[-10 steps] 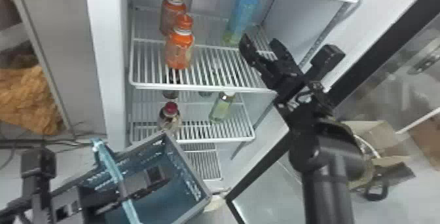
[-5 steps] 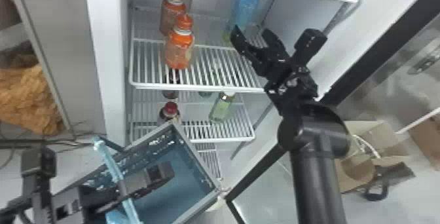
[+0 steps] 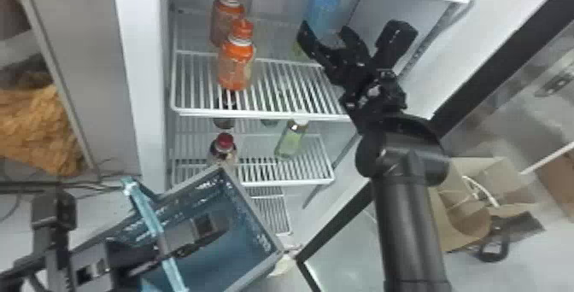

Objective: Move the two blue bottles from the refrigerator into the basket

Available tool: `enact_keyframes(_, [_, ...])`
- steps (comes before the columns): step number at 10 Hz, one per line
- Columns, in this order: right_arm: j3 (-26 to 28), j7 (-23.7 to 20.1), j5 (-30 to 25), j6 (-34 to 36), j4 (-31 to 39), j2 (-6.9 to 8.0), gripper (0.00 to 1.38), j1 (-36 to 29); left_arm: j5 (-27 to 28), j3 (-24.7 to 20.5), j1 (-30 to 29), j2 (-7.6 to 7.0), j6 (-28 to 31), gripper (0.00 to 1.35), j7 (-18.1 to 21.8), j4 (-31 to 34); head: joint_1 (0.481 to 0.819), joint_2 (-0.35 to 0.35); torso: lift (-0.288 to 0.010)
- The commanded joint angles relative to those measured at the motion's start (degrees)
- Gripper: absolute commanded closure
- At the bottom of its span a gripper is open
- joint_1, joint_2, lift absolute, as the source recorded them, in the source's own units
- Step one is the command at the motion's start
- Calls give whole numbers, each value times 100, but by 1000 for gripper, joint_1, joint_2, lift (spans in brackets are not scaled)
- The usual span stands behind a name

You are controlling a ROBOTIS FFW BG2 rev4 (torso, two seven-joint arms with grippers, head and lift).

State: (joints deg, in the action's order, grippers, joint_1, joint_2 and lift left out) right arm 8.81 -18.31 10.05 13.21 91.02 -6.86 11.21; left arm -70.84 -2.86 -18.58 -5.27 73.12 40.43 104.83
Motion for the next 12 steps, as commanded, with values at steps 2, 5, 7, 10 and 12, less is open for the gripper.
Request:
enact_keyframes(2, [-81, 64, -137, 0, -306, -44, 111, 271, 0, 0, 16, 0, 0, 1202, 0, 0, 695, -342, -10])
enact_keyframes(5, [-218, 170, -251, 0, -643, -70, 122, 525, -11, 0, 30, -9, 0, 1202, 0, 0, 695, -338, -10])
enact_keyframes(7, [-333, 213, -274, 0, -995, -123, 208, 750, -11, 0, 44, -9, 0, 1202, 0, 0, 695, -330, -10])
enact_keyframes(10, [-264, 319, -308, -42, -1065, -131, 915, 764, -23, -12, 16, -18, 0, 1202, 0, 0, 695, -325, -10])
enact_keyframes(12, [-173, 486, -331, 281, -714, -79, 1268, 525, -23, 0, 16, -35, 0, 1202, 0, 0, 695, -337, -10])
